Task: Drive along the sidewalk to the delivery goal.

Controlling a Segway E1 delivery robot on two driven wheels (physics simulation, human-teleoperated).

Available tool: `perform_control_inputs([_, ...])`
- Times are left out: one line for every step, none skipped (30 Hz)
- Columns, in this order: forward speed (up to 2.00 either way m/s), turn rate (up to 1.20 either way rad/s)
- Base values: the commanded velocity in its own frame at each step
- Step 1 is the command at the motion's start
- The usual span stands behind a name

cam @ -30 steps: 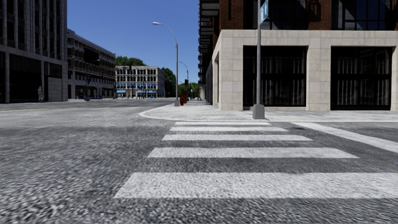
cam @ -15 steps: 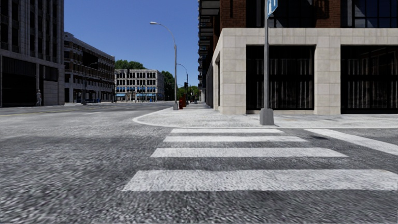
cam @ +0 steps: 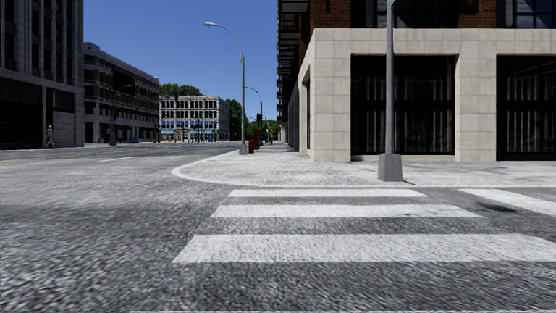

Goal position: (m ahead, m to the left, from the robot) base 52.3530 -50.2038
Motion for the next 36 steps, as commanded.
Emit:
perform_control_inputs([1.95, 0.00])
perform_control_inputs([1.95, 0.00])
perform_control_inputs([1.95, 0.00])
perform_control_inputs([1.95, 0.00])
perform_control_inputs([1.95, 0.00])
perform_control_inputs([1.95, 0.00])
perform_control_inputs([1.95, 0.00])
perform_control_inputs([1.95, 0.00])
perform_control_inputs([1.95, 0.00])
perform_control_inputs([1.95, 0.00])
perform_control_inputs([1.95, 0.00])
perform_control_inputs([1.95, 0.00])
perform_control_inputs([1.95, 0.00])
perform_control_inputs([1.95, 0.00])
perform_control_inputs([1.95, 0.00])
perform_control_inputs([1.95, 0.00])
perform_control_inputs([1.95, 0.00])
perform_control_inputs([1.95, 0.00])
perform_control_inputs([1.95, 0.00])
perform_control_inputs([1.95, 0.00])
perform_control_inputs([1.95, 0.00])
perform_control_inputs([1.95, 0.00])
perform_control_inputs([1.95, 0.00])
perform_control_inputs([1.95, 0.00])
perform_control_inputs([1.95, 0.00])
perform_control_inputs([1.95, 0.00])
perform_control_inputs([1.95, 0.00])
perform_control_inputs([1.95, 0.00])
perform_control_inputs([1.95, 0.00])
perform_control_inputs([1.95, 0.00])
perform_control_inputs([1.95, 0.00])
perform_control_inputs([1.95, 0.00])
perform_control_inputs([1.95, 0.00])
perform_control_inputs([1.95, 0.00])
perform_control_inputs([1.95, 0.00])
perform_control_inputs([1.95, 0.00])
